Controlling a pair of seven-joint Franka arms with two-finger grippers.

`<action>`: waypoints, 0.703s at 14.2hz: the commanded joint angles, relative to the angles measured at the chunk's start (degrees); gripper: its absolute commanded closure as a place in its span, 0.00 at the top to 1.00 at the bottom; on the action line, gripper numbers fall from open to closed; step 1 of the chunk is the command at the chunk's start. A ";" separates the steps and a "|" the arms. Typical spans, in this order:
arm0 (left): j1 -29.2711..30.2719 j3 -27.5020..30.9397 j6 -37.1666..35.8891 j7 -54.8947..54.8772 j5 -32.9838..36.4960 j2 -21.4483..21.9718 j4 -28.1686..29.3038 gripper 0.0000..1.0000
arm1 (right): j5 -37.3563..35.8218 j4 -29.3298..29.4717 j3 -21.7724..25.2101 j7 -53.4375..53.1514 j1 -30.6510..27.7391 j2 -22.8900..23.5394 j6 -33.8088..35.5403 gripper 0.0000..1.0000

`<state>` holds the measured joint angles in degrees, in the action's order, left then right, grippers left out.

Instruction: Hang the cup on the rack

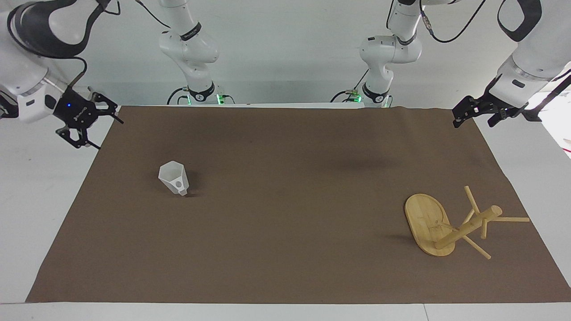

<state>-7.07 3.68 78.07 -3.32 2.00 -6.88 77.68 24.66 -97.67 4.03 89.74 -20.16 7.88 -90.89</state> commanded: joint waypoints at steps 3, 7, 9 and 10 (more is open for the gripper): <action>0.13 -0.17 -0.03 0.07 0.98 1.52 1.86 1.00 | 20.39 1.08 -0.42 25.44 -7.08 14.33 3.96 1.00; 0.13 -0.17 -0.03 0.07 0.98 1.52 1.86 1.00 | 27.62 1.61 -0.86 40.84 -8.40 23.29 9.22 1.00; 0.13 -0.17 -0.03 0.07 0.98 1.52 1.86 1.00 | 30.69 1.61 -0.95 46.29 -8.40 27.16 12.83 1.00; 0.13 -0.17 -0.03 0.07 0.98 1.52 1.86 1.00 | 31.67 1.35 -0.95 49.80 -8.32 28.49 13.98 1.00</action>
<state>-7.07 3.68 78.07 -3.32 2.00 -6.88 77.68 53.63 -97.56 3.69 133.83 -27.84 32.84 -80.11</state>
